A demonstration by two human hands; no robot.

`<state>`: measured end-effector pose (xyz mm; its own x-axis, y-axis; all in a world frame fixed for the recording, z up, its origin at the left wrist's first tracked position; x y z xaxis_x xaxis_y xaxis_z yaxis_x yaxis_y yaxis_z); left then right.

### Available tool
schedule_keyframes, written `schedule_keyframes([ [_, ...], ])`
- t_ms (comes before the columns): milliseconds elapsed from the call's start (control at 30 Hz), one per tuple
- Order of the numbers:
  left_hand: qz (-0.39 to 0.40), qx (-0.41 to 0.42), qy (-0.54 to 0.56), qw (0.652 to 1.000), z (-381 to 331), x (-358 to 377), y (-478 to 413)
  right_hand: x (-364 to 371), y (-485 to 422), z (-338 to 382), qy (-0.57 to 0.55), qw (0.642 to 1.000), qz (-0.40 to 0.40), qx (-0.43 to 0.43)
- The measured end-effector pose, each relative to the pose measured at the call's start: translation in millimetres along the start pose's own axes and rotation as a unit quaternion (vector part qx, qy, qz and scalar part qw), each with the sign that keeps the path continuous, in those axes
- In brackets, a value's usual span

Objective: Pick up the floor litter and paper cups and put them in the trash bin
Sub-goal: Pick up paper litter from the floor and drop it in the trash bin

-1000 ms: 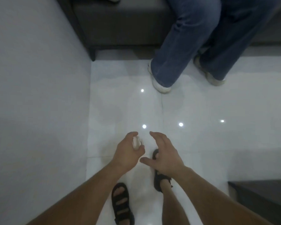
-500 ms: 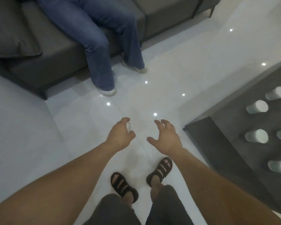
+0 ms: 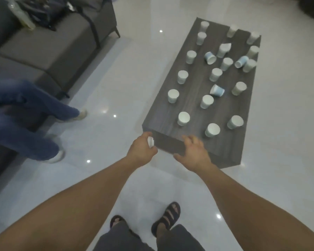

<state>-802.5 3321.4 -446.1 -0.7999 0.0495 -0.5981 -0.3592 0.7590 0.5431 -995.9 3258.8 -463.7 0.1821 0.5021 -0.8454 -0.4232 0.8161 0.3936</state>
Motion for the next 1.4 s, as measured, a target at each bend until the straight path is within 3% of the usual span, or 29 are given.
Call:
schedule_keyframes([
  [233,0.064,0.074,-0.058,0.993,-105,89,-45,-39,-14,-121,-0.045,0.994,-0.041,0.087],
  [600,0.171,0.102,-0.097,0.975,-181,205,-186,-3,-122,-249,-0.065,0.978,-0.026,0.197],
  [933,0.205,0.096,-0.202,0.953,-188,271,-279,56,-201,-290,-0.094,0.98,0.012,0.176],
  [1133,0.224,0.102,-0.249,0.937,-214,287,-271,22,-170,-312,-0.13,0.969,-0.042,0.208],
  [1400,0.256,0.167,-0.237,0.922,-336,347,-177,-74,-33,-397,-0.15,0.942,-0.109,0.279],
])
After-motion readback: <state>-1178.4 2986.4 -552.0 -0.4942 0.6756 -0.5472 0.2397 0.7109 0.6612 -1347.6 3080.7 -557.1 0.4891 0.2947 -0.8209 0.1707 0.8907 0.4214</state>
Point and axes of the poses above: each hand's wrist, its own y-axis away from the middle knuckle, its own x-axis out of the palm, z = x × y, the point moved 9 cm from there along -y, towards the middle knuckle, and after that the axes turned 6 degrees about -x, right-handed, at the moved point
